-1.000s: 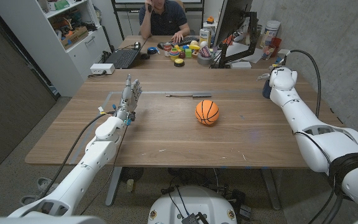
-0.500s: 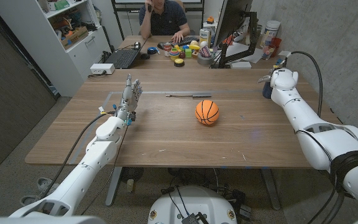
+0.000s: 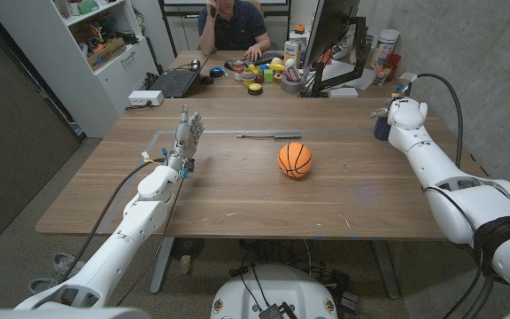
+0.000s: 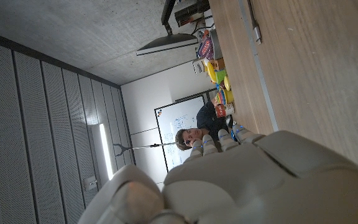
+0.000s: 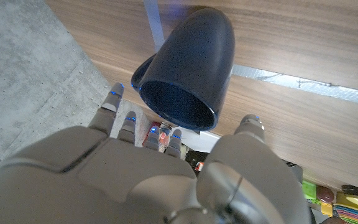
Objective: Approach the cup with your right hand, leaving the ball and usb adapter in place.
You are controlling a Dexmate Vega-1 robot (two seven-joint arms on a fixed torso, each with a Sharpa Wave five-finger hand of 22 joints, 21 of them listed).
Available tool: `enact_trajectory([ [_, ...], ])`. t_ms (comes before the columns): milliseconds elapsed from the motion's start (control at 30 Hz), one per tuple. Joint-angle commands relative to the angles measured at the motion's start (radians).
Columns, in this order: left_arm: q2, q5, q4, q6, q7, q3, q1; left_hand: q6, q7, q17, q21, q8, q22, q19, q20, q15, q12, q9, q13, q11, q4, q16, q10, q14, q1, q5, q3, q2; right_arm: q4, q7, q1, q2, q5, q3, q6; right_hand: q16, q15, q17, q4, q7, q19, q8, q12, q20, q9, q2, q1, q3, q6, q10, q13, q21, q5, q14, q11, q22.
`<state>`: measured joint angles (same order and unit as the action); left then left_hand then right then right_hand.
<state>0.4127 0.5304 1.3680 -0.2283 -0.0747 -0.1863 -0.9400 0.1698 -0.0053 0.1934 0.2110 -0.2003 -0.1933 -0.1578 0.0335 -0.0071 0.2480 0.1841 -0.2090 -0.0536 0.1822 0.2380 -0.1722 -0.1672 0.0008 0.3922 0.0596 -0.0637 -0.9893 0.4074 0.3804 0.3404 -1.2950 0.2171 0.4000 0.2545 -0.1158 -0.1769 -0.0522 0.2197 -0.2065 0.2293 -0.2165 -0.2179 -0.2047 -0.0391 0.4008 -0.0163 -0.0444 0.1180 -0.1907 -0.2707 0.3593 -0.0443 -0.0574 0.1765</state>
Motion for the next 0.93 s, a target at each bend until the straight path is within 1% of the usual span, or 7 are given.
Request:
enact_trajectory([
  [33,-0.002,-0.004,0.009,0.003,0.005,0.0,-0.007,0.184,0.0,0.001,0.006,-0.003,-0.002,-0.011,0.011,0.002,-0.001,0.001,0.003,0.003,0.003,0.004,-0.232,-0.179,0.002,0.005,0.006,-0.106,-0.016,0.006,0.008,0.007,0.008,-0.008,0.001,-0.006,0.0,-0.002,-0.002,0.002,-0.006,0.004,0.003,-0.001,-0.001,-0.001,0.013,-0.008,0.006,-0.001,-0.002,0.004,0.007,0.012,-0.006,0.003],
  [400,-0.005,-0.003,-0.007,-0.002,-0.003,0.0,0.004,0.183,0.0,-0.001,0.004,0.0,-0.001,-0.011,0.011,0.003,-0.009,0.001,0.009,0.003,0.003,0.003,-0.229,-0.179,0.001,0.006,0.007,-0.106,-0.019,0.005,0.012,0.007,0.011,-0.011,-0.003,-0.007,0.004,-0.002,-0.004,0.002,-0.017,0.002,0.003,-0.001,0.0,0.003,0.019,-0.009,0.01,-0.01,-0.002,0.007,0.008,0.02,-0.007,0.003],
  [767,-0.002,0.001,-0.016,-0.001,-0.009,0.005,0.008,0.182,0.0,-0.002,0.003,0.002,-0.001,-0.011,0.011,0.002,-0.016,0.0,0.014,0.002,0.003,0.003,-0.227,-0.179,0.001,0.007,0.007,-0.106,0.024,0.009,-0.019,-0.006,0.01,0.006,-0.007,-0.012,0.006,-0.002,-0.005,0.002,-0.028,-0.001,0.005,-0.001,0.001,0.006,0.026,-0.011,0.013,-0.013,-0.002,0.011,0.009,0.019,-0.006,0.002],
  [800,-0.002,0.001,-0.016,-0.002,-0.008,0.006,0.008,0.182,0.001,-0.002,0.003,0.002,-0.001,-0.011,0.011,0.003,-0.017,0.0,0.015,0.003,0.003,0.003,-0.227,-0.179,0.001,0.007,0.007,-0.106,0.026,0.006,-0.02,-0.008,0.01,0.006,-0.002,-0.014,0.003,-0.002,-0.006,0.002,-0.03,-0.002,0.007,-0.002,0.001,0.007,0.027,-0.012,0.013,-0.011,-0.002,0.013,0.009,0.015,-0.002,0.002],
  [933,-0.002,0.002,-0.018,-0.003,-0.01,0.007,0.009,0.182,0.001,-0.002,0.002,0.003,-0.001,-0.01,0.01,0.003,-0.022,0.0,0.016,0.0,0.003,0.003,-0.23,-0.179,0.001,0.007,0.007,-0.106,0.025,0.0,-0.02,-0.009,0.011,0.009,-0.004,-0.015,0.002,-0.002,-0.006,0.002,-0.032,-0.003,0.008,-0.002,0.001,0.008,0.029,-0.013,0.012,-0.01,-0.002,0.015,0.009,0.015,-0.003,0.002],
])
